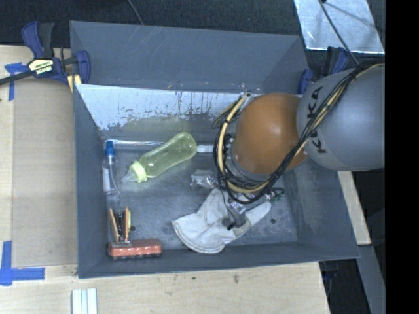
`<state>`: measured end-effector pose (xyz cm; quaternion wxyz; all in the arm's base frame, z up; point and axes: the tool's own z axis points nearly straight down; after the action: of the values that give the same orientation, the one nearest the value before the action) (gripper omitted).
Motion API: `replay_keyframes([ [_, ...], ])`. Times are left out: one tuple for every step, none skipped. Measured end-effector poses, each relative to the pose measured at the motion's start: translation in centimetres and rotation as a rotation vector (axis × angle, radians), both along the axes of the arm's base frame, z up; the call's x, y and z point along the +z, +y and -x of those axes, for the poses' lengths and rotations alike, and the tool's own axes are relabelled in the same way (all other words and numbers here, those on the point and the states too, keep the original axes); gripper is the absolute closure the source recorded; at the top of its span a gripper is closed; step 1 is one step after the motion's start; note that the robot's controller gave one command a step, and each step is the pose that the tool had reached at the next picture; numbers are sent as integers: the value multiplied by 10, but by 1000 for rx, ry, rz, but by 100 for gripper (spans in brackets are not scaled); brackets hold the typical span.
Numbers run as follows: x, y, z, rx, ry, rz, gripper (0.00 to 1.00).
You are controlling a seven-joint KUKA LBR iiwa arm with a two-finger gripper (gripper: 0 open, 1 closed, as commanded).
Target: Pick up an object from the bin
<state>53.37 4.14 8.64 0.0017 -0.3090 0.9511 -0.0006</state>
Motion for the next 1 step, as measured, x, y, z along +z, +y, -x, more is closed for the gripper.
replay_keyframes([
  [-13,19,6,198,3,4,100],
])
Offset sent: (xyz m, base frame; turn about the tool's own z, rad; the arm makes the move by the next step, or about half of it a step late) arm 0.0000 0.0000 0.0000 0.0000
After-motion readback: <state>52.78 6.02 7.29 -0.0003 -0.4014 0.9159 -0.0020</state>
